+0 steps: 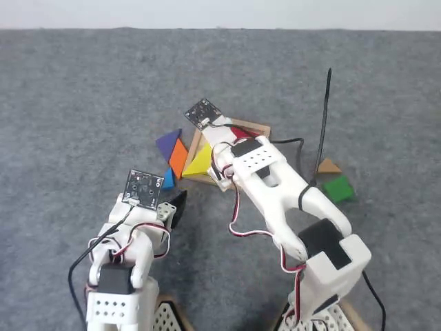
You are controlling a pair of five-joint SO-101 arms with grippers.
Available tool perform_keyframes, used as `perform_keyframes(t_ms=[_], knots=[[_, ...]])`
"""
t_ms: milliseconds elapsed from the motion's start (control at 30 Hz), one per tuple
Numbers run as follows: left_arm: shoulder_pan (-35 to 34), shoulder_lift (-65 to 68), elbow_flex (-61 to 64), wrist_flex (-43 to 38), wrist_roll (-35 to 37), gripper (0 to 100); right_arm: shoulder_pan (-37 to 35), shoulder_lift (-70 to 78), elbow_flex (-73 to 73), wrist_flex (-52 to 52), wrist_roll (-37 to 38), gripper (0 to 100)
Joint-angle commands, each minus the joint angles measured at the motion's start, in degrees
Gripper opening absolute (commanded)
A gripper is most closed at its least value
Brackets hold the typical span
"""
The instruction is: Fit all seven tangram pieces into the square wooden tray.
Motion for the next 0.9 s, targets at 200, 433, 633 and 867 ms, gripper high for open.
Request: perform_keyframes(t_ms=[200,433,633,867], knots=[[-0.2,-0.9,-0.6,0.5,-0.3,27,-0.5,8.7,-12.7,2.7,0.9,24.4],[-0.2,-0.9,-0.6,0.5,-0.3,27,0.4,14.2,-22.0,4.0,0.9,24.4],[-0.2,-0.9,-0.6,0.5,-0.3,27,4.0,14.5,-25.1,4.0,0.8,24.4],[-0.2,-0.9,-0.6,0.5,-0.3,27,3.8,9.8,-20.2,7.3,0.1,24.4]])
